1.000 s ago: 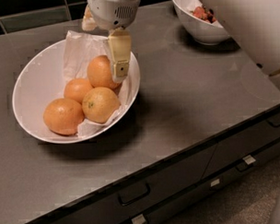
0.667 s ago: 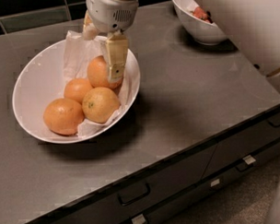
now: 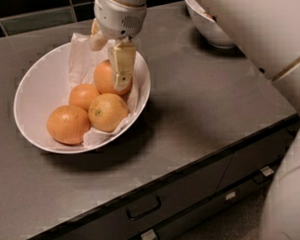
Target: Pick orange from white bowl
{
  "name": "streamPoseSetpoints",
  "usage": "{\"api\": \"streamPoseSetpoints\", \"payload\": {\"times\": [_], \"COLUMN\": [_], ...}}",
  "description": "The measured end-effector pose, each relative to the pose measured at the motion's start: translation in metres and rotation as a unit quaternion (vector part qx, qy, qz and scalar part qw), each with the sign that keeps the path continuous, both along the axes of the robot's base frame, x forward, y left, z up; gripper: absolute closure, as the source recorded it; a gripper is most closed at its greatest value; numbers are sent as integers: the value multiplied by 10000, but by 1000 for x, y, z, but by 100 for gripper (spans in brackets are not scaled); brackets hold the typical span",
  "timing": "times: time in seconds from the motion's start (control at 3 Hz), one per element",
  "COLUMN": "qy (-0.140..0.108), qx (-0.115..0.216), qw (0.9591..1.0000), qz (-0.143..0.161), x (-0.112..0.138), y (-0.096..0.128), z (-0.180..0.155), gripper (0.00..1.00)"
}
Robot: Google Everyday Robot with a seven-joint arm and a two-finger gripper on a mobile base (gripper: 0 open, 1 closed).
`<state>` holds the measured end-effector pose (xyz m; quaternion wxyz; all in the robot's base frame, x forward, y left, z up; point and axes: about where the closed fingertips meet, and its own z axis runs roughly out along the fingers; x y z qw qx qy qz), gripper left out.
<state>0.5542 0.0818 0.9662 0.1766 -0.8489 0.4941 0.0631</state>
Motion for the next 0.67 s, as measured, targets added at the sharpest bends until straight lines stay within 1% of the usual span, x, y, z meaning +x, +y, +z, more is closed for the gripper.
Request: {"api": "streamPoseSetpoints", "payload": {"times": [0.33,0.67], "qy": [108,185], "qx": [28,36], "qw": [9999,9998], "qz": [59,70], "x": [7,8], "y": [3,4], "z": [-9,-15], "gripper": [27,31]}}
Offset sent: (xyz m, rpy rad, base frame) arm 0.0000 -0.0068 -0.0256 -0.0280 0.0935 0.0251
